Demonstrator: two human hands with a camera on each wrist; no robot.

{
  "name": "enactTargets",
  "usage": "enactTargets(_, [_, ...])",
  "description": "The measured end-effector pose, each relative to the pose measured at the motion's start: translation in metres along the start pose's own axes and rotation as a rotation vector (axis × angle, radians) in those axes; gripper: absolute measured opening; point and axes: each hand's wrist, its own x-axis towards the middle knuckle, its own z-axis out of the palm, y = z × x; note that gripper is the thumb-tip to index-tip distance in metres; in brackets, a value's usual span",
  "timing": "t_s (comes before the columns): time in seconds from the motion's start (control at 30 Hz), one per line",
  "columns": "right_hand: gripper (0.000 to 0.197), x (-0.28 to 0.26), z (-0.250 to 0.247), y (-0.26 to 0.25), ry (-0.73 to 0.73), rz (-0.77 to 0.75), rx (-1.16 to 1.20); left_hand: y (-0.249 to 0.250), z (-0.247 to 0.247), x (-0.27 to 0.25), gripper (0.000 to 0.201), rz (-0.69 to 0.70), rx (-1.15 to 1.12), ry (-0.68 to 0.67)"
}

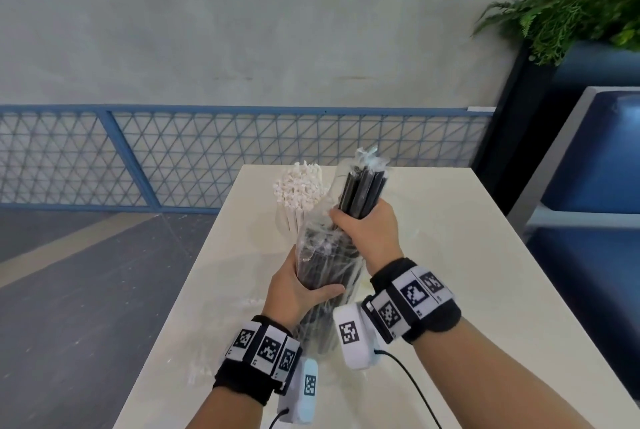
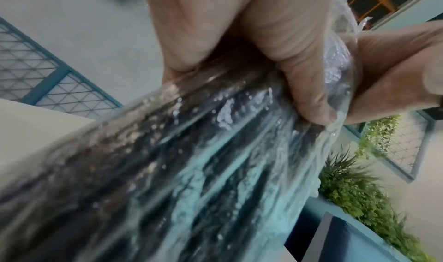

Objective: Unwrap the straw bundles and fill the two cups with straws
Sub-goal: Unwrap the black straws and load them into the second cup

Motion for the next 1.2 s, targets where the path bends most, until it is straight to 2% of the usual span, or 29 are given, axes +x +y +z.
enactTargets(0.13, [0.010, 0.014, -0.004, -0.017, 0.052, -0.001, 0.162, -0.005, -0.004, 0.005, 0.079, -0.046, -0.014, 0.018])
enactTargets(0.23, [0.013, 0.027, -0.013, -0.030, 0.069, -0.029, 0.309, -0.007, -0.006, 0.006, 0.074, -0.079, -0.025, 0.045])
enactTargets(0.3, [0.014, 0.030, -0.017, -0.032, 0.017, -0.061, 0.339, -0.007, -0.007, 0.007, 0.072, -0.086, -0.047, 0.057])
enactTargets(0.33, [0.022, 0.029, -0.017, -0.030, -0.036, -0.062, 0.313, -0.006, -0.007, 0.007, 0.071, -0.086, -0.051, 0.059])
enactTargets(0.4, [0.036, 0.020, -0.011, -0.020, -0.145, -0.018, 0.212, -0.004, -0.006, 0.006, 0.068, -0.082, -0.054, 0.059])
enactTargets(0.43, [0.035, 0.015, -0.008, -0.015, -0.154, 0.007, 0.176, -0.003, -0.005, 0.006, 0.067, -0.081, -0.056, 0.055])
enactTargets(0.5, [0.021, 0.012, -0.007, -0.012, -0.090, 0.010, 0.203, -0.003, -0.005, 0.006, 0.067, -0.085, -0.053, 0.053])
enactTargets(0.57, [0.012, 0.020, -0.014, -0.019, 0.008, 0.018, 0.338, -0.003, -0.006, 0.006, 0.066, -0.097, -0.052, 0.061])
enactTargets(0.7, [0.013, 0.042, -0.036, -0.032, 0.085, 0.074, 0.607, -0.004, -0.010, 0.005, 0.061, -0.141, -0.086, 0.099])
enactTargets(0.83, [0.007, 0.055, -0.050, -0.026, 0.143, 0.129, 0.705, -0.004, -0.011, 0.006, 0.061, -0.160, -0.082, 0.109])
enactTargets(0.93, [0.017, 0.063, -0.061, -0.019, 0.230, 0.161, 0.697, -0.004, -0.010, 0.007, 0.059, -0.162, -0.087, 0.113])
enactTargets(1.03, [0.011, 0.072, -0.074, -0.018, 0.380, 0.141, 0.678, -0.003, -0.012, 0.007, 0.054, -0.168, -0.096, 0.116])
enactTargets(1.1, [0.010, 0.080, -0.079, -0.015, 0.514, 0.062, 0.615, -0.004, -0.013, 0.007, 0.052, -0.165, -0.110, 0.116])
enactTargets(1.13, [0.014, 0.083, -0.077, -0.013, 0.542, 0.012, 0.571, -0.005, -0.013, 0.008, 0.052, -0.164, -0.118, 0.116])
enactTargets(1.2, [0.025, 0.084, -0.069, -0.001, 0.502, -0.029, 0.401, -0.005, -0.012, 0.008, 0.051, -0.162, -0.126, 0.115])
